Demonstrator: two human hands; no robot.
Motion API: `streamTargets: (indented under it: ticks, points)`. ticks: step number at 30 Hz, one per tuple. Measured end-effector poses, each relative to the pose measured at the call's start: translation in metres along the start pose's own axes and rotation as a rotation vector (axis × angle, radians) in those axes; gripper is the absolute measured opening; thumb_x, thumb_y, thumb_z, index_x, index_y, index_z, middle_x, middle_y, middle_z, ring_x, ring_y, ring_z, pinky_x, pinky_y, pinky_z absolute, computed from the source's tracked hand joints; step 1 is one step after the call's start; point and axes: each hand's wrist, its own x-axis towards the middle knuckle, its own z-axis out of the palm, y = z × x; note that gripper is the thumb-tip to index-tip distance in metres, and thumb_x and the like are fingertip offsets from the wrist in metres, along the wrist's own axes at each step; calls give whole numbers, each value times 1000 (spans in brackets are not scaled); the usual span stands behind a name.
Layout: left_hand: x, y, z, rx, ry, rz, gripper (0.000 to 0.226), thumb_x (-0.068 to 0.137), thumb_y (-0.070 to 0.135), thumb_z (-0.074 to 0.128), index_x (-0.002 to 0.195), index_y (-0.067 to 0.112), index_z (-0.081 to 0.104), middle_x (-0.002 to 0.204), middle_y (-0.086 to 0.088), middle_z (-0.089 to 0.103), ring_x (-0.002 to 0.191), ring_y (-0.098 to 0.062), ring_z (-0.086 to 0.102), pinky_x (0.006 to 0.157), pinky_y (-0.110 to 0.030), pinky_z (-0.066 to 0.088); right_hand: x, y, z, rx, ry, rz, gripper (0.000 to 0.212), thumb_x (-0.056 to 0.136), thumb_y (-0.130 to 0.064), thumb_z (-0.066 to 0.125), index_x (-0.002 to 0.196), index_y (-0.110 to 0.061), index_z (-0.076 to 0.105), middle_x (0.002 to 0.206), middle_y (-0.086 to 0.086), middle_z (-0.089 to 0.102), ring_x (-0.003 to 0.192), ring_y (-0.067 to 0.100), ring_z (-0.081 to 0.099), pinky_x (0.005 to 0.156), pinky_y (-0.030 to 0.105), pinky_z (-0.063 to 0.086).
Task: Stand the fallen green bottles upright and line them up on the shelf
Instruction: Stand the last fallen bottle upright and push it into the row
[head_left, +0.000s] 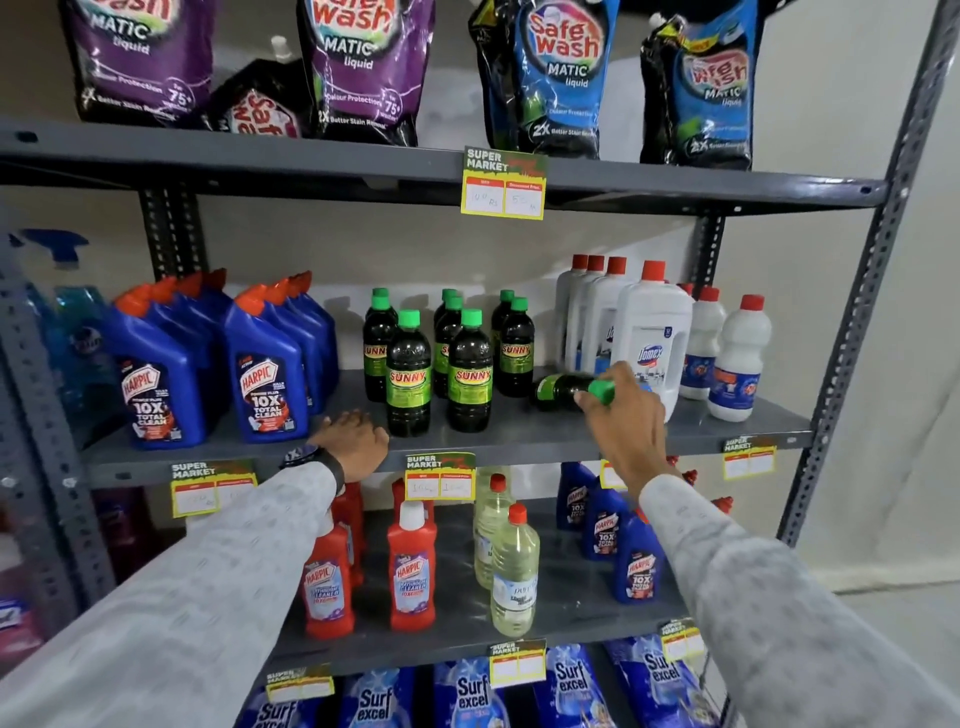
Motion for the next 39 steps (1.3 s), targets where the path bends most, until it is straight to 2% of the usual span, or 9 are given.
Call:
streamTargets:
  ticks: [6, 9, 14, 19, 27, 30, 32, 35, 39]
  points:
    - [0, -5, 11, 93, 14, 71, 62, 107, 36, 17, 154, 1, 35, 166, -21, 30, 155, -33, 28, 125, -54, 22, 85, -57, -11, -25, -22, -60, 31, 86, -45, 72, 95, -16, 63, 79, 4, 69, 72, 30, 65, 67, 36, 50]
    - [1, -4, 13, 96, 10, 71, 65, 106, 38, 17, 159, 2, 28, 169, -19, 25, 157, -31, 24, 127, -52, 19, 112, -75, -4, -91, -91, -61, 31, 82, -41, 71, 82, -11, 65, 74, 5, 64, 76, 32, 63, 65, 31, 37]
    - [1, -5, 16, 44, 36, 60, 66, 107, 40, 17, 161, 4, 26, 170, -16, 24, 158, -28, 22, 129, -48, 16, 128, -84, 28, -145, -325, 0, 33, 76, -36, 79, 79, -7, 64, 83, 15, 72, 80, 36, 70, 67, 36, 54]
    - [1, -7, 20, 41, 79, 71, 63, 107, 37, 19, 160, 4, 29, 169, -15, 28, 157, -27, 25, 128, -46, 18, 133, -84, 50, -187, -363, 22, 32, 71, -36, 79, 72, -11, 60, 79, 10, 67, 76, 33, 67, 57, 31, 47]
    - [-1, -6, 23, 79, 148, 73, 63, 107, 38, 19, 159, 6, 34, 167, -13, 33, 155, -25, 31, 127, -43, 21, 126, -69, 51, -259, -338, -72, 46, 75, -65, 69, 84, -20, 64, 85, 1, 67, 82, 29, 64, 63, 33, 42]
    - [0, -8, 22, 49, 88, 68, 65, 107, 41, 15, 160, 7, 30, 170, -13, 26, 158, -25, 25, 129, -45, 17, 106, -49, 54, -55, -291, -38, 63, 81, -71, 68, 119, -20, 67, 100, -5, 65, 93, 22, 61, 76, 36, 48]
    - [4, -8, 17, 39, 41, 58, 66, 106, 41, 16, 160, 7, 28, 171, -14, 23, 158, -26, 23, 129, -46, 16, 87, -33, 60, 226, -292, 63, 71, 86, -58, 75, 142, -19, 56, 116, -5, 63, 107, 19, 62, 91, 37, 50]
    - [13, -4, 8, 14, -23, 61, 67, 103, 40, 22, 159, 5, 29, 171, -16, 21, 158, -29, 21, 128, -49, 16, 61, -9, 73, 623, -449, 182, 62, 92, -19, 78, 146, -22, 48, 129, -9, 66, 114, 4, 67, 106, 34, 50]
    - [14, -2, 11, 18, 6, 60, 65, 104, 40, 21, 159, 6, 31, 170, -15, 24, 158, -28, 23, 129, -48, 15, 45, 12, 94, 662, -546, 206, 65, 84, 10, 75, 142, -8, 51, 128, 14, 70, 122, 32, 65, 107, 47, 50]
